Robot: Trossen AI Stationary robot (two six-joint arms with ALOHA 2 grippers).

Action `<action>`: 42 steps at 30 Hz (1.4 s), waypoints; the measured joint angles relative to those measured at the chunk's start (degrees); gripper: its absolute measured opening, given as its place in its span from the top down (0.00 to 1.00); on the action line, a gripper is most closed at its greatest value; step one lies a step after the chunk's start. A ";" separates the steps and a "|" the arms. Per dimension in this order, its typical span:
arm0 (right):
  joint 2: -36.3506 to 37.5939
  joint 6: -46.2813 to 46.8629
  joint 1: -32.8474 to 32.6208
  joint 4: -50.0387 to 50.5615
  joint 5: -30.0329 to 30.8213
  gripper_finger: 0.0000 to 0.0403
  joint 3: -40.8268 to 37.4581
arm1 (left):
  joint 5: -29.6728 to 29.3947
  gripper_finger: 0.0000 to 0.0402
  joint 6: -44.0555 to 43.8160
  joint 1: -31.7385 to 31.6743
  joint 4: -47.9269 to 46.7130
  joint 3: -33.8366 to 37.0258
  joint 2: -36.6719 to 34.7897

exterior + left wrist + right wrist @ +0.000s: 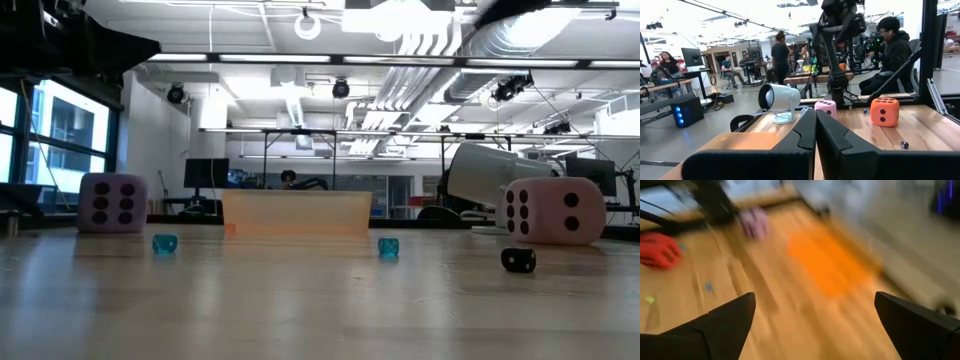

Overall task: Pick & Place Dice
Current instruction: Put the large pink die into the orange bin

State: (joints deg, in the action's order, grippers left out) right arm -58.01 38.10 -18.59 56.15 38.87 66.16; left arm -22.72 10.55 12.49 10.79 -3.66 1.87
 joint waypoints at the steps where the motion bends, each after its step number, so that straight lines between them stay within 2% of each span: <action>1: -1.58 5.06 1.54 5.29 -2.55 0.01 1.31 | 0.00 1.00 0.00 0.00 0.00 0.00 0.00; 5: -6.93 23.00 9.42 20.26 -15.39 0.01 2.66 | 0.00 1.00 0.00 0.01 0.00 0.00 0.00; 8: -10.23 31.06 14.95 27.14 -24.31 0.01 2.13 | 0.00 1.00 0.00 0.00 0.00 0.01 0.00; 16: -15.38 33.86 23.97 25.85 -31.56 0.01 2.17 | 0.00 1.00 0.00 0.00 0.00 0.00 0.00; 25: -21.05 32.18 26.24 24.41 -31.39 0.01 2.17 | 0.02 1.00 0.00 0.02 0.00 0.02 0.00; 35: -21.71 31.86 26.01 24.13 -31.34 0.01 2.04 | 0.00 1.00 0.00 0.00 0.00 0.00 0.00; 42: -19.33 31.06 25.34 20.05 -32.66 0.01 -6.89 | 0.00 1.00 0.00 0.00 0.00 0.00 0.00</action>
State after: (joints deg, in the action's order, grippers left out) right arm -77.34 69.17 6.75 76.20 6.20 59.27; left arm -22.72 10.55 12.49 10.79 -3.66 1.87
